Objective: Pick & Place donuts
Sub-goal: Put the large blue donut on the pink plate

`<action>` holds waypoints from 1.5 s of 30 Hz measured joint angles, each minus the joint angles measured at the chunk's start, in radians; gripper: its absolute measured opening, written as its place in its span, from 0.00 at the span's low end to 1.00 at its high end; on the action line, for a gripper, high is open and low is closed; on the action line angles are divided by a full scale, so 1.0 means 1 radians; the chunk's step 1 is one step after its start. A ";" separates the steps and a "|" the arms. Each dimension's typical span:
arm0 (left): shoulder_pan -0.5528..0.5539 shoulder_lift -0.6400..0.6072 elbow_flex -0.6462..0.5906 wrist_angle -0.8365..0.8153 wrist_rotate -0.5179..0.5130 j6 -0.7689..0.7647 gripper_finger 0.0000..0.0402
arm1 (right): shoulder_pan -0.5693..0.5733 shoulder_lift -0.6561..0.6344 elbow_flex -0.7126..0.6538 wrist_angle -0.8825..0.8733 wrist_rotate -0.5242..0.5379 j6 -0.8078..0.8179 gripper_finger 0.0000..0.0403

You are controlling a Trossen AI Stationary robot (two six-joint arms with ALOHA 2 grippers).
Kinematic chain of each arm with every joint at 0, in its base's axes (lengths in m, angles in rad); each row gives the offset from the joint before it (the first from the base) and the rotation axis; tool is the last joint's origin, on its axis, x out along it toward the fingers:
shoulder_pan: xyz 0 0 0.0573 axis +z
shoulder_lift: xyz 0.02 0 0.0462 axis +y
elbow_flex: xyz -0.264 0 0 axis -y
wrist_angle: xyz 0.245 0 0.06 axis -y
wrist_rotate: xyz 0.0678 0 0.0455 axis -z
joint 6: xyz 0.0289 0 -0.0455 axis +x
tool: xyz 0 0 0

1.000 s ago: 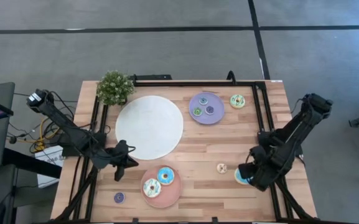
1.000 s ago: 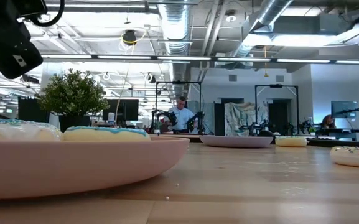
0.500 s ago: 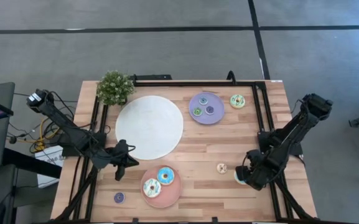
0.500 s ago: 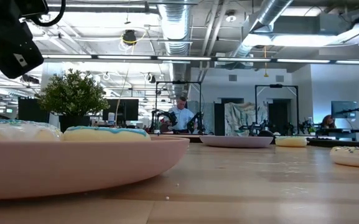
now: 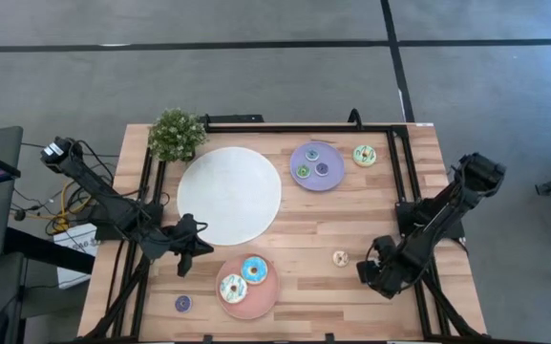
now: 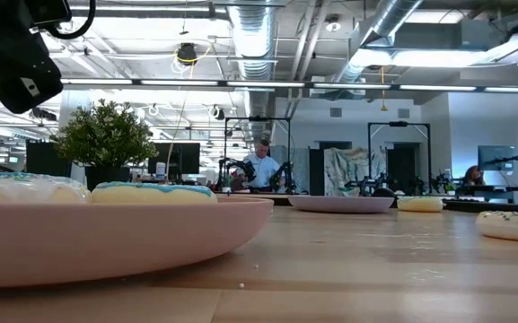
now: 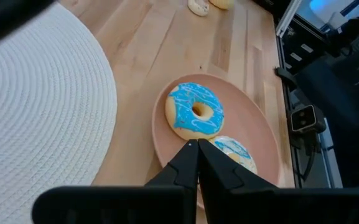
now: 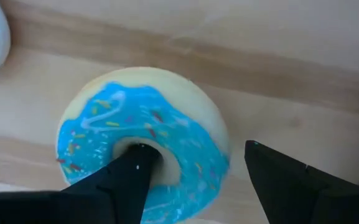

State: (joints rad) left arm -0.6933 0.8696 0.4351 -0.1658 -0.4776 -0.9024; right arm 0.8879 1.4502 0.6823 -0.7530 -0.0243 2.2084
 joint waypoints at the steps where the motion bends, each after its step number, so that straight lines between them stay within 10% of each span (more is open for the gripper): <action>1: 0.000 0.000 0.000 0.000 -0.003 0.000 0.00 | 0.000 0.012 0.000 0.016 0.000 -0.007 0.62; 27: 0.000 0.000 0.000 -0.001 0.002 -0.029 0.00 | 0.000 0.035 0.004 0.042 0.002 -0.011 0.37; 45: 0.000 0.000 0.000 -0.001 0.001 0.051 0.00 | 0.002 0.035 0.088 0.029 0.007 -0.300 0.30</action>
State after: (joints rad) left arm -0.6930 0.8698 0.4355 -0.1671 -0.4763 -0.8516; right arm 0.8898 1.4857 0.7698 -0.7240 -0.0178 1.9087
